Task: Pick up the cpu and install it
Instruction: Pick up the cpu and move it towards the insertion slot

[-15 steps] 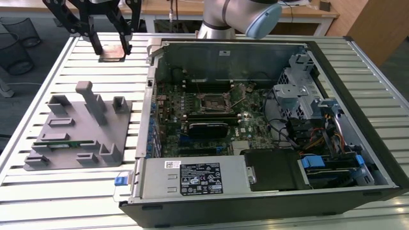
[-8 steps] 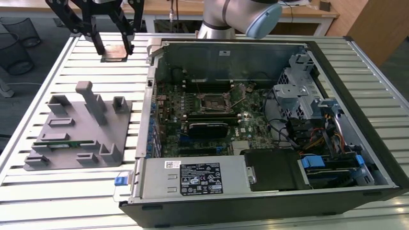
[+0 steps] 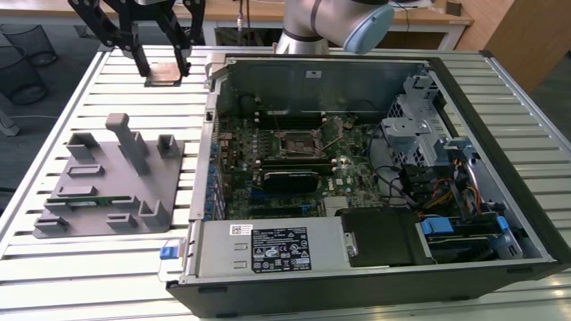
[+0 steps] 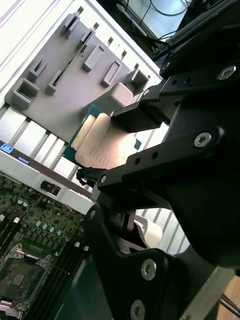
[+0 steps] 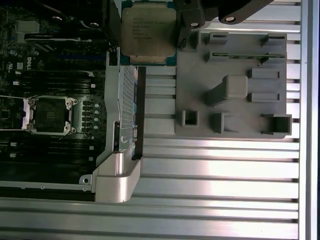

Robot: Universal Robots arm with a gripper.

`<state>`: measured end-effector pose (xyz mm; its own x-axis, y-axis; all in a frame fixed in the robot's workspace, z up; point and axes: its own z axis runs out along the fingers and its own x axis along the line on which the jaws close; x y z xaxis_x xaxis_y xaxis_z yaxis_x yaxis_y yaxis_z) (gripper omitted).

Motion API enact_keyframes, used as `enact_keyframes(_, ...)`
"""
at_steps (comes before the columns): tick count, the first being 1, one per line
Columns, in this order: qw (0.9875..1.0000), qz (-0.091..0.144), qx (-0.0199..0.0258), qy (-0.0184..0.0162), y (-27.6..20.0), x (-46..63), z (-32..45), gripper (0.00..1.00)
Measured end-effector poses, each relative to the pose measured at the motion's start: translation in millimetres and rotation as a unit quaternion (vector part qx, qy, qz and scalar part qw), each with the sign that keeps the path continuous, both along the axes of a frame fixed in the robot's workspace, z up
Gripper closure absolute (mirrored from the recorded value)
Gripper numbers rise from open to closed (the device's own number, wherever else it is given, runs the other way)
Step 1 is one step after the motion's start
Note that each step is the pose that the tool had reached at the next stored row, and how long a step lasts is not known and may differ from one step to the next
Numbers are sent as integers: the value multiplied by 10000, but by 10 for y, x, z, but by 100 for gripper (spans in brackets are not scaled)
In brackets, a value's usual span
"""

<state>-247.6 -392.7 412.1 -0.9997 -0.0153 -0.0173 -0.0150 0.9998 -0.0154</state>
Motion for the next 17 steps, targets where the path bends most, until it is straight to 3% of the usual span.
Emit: enact_keyframes(17,10000,0,0,0,0,115,0,47)
